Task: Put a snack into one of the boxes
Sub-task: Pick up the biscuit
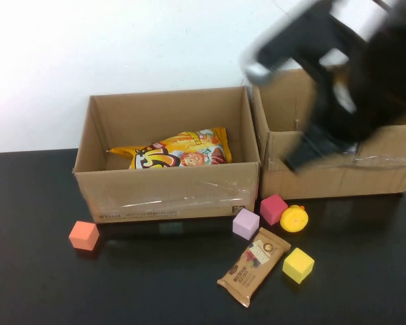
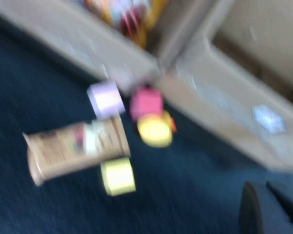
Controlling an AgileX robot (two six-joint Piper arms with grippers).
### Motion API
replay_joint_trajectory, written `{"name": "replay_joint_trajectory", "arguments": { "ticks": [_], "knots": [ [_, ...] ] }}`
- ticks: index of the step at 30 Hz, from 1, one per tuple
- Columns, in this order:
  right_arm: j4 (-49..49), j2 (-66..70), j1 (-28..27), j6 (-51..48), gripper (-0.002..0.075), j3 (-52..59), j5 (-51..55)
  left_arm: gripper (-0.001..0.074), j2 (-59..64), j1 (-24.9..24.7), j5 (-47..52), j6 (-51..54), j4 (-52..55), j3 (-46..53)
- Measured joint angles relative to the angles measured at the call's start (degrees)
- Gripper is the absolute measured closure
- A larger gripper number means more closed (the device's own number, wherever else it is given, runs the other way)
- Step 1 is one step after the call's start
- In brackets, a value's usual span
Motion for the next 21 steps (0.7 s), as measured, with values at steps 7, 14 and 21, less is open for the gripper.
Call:
{"name": "replay_joint_trajectory", "arguments": {
  "ticks": [7,14,21],
  "knots": [
    [-3.88,-18.30,0.00,15.30,0.0727,26.55,-11.28,0.0736,6.71,0.00,1.90,7.35,-13.54,-0.14],
    [-8.56,-29.17,0.00,29.72,0.0727,48.81,-25.04,0.0736,20.34,0.00,-4.00,22.99,-35.75,-0.24],
    [-17.27,-29.91,0.00,31.15,0.0727,54.93,-17.73,0.0736,35.50,0.00,-5.16,36.26,-47.55,-7.56]
  ]
}}
